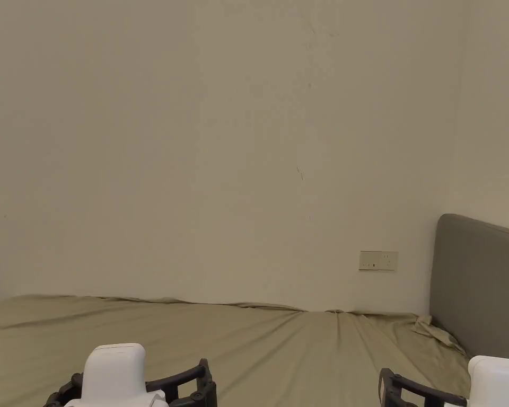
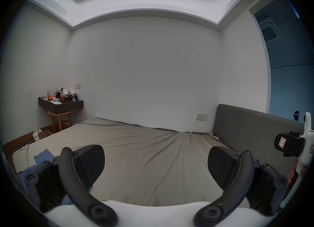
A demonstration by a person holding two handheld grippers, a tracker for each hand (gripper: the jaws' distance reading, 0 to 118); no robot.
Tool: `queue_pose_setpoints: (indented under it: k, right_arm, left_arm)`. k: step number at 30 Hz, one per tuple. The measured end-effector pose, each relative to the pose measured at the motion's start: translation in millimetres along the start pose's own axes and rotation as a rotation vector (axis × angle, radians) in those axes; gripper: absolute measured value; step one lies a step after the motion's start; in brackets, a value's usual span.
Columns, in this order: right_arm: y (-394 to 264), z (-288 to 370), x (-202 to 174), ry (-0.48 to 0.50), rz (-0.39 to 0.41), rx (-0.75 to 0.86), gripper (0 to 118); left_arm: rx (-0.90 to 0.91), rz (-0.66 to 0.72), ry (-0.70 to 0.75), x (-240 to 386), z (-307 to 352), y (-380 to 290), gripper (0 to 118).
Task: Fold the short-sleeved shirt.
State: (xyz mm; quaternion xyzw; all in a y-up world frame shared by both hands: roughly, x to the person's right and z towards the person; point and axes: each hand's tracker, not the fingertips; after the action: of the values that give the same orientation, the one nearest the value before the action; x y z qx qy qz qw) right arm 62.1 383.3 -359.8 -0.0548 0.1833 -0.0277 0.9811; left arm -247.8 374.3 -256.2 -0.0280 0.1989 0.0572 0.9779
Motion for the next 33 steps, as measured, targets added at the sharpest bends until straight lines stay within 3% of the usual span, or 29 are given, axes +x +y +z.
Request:
queue_pose_setpoints:
  k: [33]
  right_arm:
    - [4.5, 2.9, -1.0, 0.015, 0.027, 0.019, 118]
  left_arm:
    - [-0.010, -0.013, -0.005, 0.7, -0.3, -1.8, 118]
